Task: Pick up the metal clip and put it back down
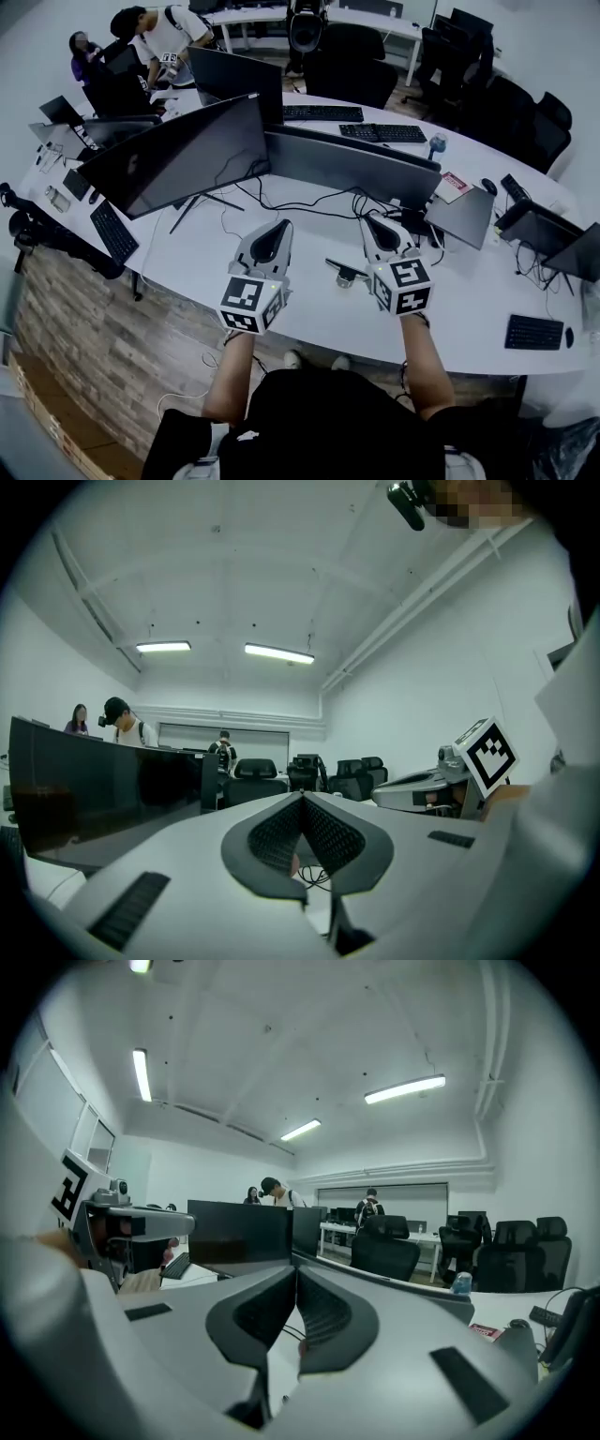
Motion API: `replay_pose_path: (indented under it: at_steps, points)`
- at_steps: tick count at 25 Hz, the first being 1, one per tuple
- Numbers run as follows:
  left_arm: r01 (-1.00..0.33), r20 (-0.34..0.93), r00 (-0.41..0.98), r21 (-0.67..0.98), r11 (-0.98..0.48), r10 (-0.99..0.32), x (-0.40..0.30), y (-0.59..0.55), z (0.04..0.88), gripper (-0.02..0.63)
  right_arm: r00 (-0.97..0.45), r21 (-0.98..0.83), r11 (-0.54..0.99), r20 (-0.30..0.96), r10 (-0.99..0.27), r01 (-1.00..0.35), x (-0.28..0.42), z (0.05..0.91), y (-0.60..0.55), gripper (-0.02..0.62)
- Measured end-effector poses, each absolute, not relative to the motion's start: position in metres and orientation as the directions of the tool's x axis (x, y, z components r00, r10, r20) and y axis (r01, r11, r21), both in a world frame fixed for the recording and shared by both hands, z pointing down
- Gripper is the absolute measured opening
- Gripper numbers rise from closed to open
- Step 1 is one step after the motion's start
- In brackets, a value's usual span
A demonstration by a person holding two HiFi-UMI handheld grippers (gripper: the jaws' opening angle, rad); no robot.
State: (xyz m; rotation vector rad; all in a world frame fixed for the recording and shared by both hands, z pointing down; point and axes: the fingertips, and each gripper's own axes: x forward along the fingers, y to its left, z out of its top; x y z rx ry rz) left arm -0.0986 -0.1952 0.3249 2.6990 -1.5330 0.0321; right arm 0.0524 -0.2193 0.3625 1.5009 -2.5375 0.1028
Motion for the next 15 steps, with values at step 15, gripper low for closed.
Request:
replay_pose_path:
  at_steps: [15]
  points:
    - [-0.853,-0.048,0.522,-0.024,-0.521,-0.852,-0.095,-0.184,0.279,0.012,-0.433,0.038,0.434,0.048,-0.9,-0.9,0.066,0.307,-0.201,0.025]
